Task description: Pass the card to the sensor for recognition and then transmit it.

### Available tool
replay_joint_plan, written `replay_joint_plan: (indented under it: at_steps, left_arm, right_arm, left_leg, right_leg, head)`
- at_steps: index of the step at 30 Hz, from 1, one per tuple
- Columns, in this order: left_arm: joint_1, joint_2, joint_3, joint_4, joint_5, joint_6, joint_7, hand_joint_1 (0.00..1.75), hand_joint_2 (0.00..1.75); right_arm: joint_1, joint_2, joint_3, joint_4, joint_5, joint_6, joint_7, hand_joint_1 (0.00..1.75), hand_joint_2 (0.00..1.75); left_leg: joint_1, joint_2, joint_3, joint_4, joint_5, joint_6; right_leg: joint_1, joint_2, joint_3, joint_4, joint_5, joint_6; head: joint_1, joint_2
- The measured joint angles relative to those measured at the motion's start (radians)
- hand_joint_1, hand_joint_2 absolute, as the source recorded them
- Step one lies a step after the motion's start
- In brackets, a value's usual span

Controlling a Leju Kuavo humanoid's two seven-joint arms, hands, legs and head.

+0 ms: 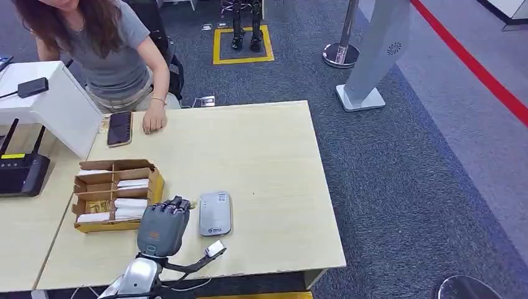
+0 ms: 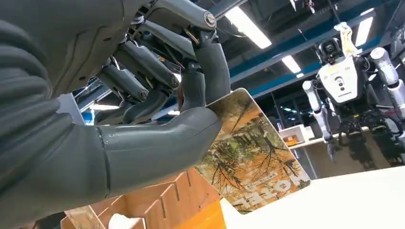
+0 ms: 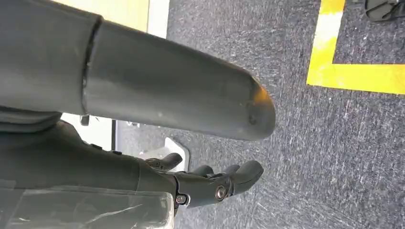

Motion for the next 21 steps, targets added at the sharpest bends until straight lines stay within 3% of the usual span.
replay_joint_plan:
  at_steps: [8,13,21]
  left_arm:
    - [-0.064,0.024,-0.126,0.046,0.0,0.026,0.053,1.75,1.75]
    - [-0.083,0.024,-0.18,0.085,0.0,0.036,0.038,1.75,1.75]
    - [-0.081,0.012,-0.199,0.137,0.0,0.057,-0.013,1.75,1.75]
  right_arm:
    - [0.0,0.0,0.009,0.0,0.005,0.01,-0.005,0.0,0.0]
    - [0.0,0.0,0.011,0.0,0.006,0.011,-0.007,0.0,0.0]
    - [0.0,0.0,0.011,0.0,0.006,0.011,-0.007,0.0,0.0]
  left_leg:
    - [0.0,0.0,0.0,0.0,0.0,0.0]
    - [0.0,0.0,0.0,0.0,0.0,0.0]
    - [0.0,0.0,0.0,0.0,0.0,0.0]
  right_leg:
    - [0.0,0.0,0.0,0.0,0.0,0.0]
    - [0.0,0.0,0.0,0.0,0.0,0.0]
    - [0.0,0.0,0.0,0.0,0.0,0.0]
  head:
    - [0.0,0.0]
    - [0.0,0.0]
    - [0.0,0.0]
